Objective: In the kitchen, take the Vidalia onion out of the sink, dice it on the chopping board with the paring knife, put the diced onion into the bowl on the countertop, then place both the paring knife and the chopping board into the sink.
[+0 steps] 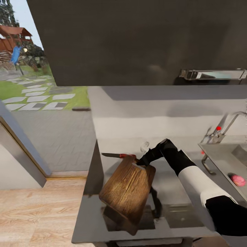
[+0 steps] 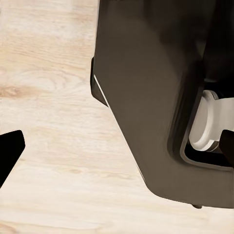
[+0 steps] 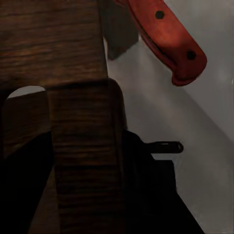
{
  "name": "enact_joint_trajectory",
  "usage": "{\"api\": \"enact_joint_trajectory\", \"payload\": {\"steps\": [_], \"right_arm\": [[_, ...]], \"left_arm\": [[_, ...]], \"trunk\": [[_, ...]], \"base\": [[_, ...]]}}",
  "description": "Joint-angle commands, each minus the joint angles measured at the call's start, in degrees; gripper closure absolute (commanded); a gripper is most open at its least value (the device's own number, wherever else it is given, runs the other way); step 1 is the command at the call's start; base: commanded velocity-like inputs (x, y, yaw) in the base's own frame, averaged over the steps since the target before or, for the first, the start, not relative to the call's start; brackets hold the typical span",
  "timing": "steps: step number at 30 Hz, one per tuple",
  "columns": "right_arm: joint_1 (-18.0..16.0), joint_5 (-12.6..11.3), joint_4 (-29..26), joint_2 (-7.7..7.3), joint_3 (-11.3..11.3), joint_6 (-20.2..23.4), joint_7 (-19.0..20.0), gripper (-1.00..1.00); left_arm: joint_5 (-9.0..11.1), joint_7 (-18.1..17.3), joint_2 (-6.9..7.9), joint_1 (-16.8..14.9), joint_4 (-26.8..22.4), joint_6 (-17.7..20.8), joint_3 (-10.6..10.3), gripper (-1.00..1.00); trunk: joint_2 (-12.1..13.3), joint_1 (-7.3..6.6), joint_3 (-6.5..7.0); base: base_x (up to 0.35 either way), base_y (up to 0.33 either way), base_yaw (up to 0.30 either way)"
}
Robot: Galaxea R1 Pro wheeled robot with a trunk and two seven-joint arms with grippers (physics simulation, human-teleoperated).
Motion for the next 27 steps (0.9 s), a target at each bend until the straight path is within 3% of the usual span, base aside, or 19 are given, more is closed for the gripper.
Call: {"api": "enact_joint_trajectory", "payload": {"steps": [1,13,20,27], "right_arm": [[0.0,0.1,-0.2,-0.04,0.2,1.0,0.3,1.00],[0.0,0.1,-1.1,-0.04,0.1,4.7,-4.1,1.00],[0.0,0.0,-3.7,-1.46,0.1,5.6,-4.1,1.00],[0.0,0.0,-3.9,-1.69,0.1,5.6,-4.0,1.00]], "left_arm": [[0.4,-0.1,-0.02,0.0,0.1,-0.3,0.1,-1.00],[0.4,-0.1,0.00,0.0,0.1,-0.3,0.1,-1.00],[0.4,-0.1,0.07,0.0,0.1,-0.4,0.1,-1.00],[0.4,0.0,0.07,0.0,0.1,-0.3,0.1,-1.00]], "trunk": [[-0.1,0.00,-0.10],[-0.1,0.00,-0.10],[-0.1,0.00,-0.10],[-0.1,0.00,0.31]], "base": [[-0.256,0.112,0.000],[-0.244,0.104,0.000],[-0.035,0.011,0.000],[-0.001,0.000,0.000]]}}
